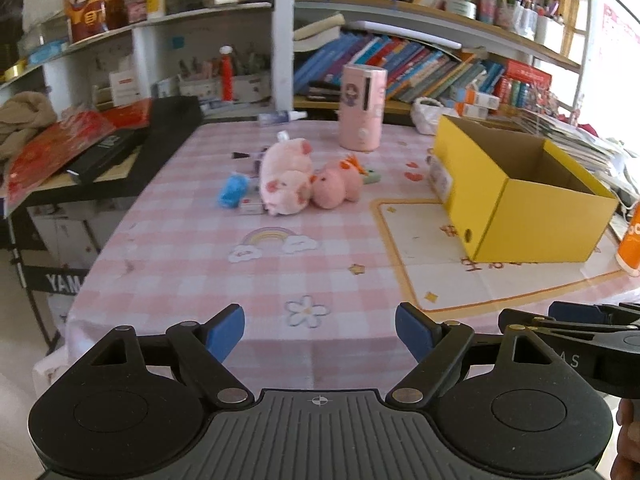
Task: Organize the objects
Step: 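Withdraw both tools from the box back over the table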
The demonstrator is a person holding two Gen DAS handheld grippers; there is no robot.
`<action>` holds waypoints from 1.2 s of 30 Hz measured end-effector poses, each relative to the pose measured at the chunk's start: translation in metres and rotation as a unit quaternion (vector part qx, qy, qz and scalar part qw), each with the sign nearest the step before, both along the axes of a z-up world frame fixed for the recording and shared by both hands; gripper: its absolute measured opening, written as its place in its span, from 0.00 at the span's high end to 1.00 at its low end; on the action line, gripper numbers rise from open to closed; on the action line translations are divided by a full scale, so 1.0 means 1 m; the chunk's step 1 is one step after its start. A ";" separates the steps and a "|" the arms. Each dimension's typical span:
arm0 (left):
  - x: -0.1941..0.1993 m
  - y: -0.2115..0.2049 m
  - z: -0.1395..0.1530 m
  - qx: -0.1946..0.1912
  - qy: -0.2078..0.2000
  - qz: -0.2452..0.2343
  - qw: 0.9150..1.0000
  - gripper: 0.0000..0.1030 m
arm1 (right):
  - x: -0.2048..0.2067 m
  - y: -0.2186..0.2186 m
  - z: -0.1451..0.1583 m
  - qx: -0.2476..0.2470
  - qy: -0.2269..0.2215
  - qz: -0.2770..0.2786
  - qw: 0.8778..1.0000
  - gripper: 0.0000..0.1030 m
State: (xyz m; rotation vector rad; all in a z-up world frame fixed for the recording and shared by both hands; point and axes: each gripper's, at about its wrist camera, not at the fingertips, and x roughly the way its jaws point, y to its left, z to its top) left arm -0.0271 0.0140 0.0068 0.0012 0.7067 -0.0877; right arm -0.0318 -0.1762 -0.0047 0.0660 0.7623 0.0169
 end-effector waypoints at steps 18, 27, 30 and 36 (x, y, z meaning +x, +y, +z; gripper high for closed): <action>-0.001 0.036 0.013 -0.002 -0.031 0.007 0.999 0.10 | 0.007 0.044 0.016 0.005 -0.030 0.030 0.999 0.43; 0.005 0.035 0.008 -0.010 -0.021 0.000 1.000 0.09 | 0.009 0.049 0.014 -0.005 -0.025 0.033 0.999 0.39; 0.009 0.032 0.004 -0.013 -0.016 0.000 1.000 0.09 | 0.012 0.047 0.013 -0.007 -0.022 0.032 0.999 0.39; 0.025 0.030 -0.001 -0.011 -0.005 0.008 1.000 0.09 | 0.030 0.046 0.009 -0.006 -0.014 0.038 0.999 0.39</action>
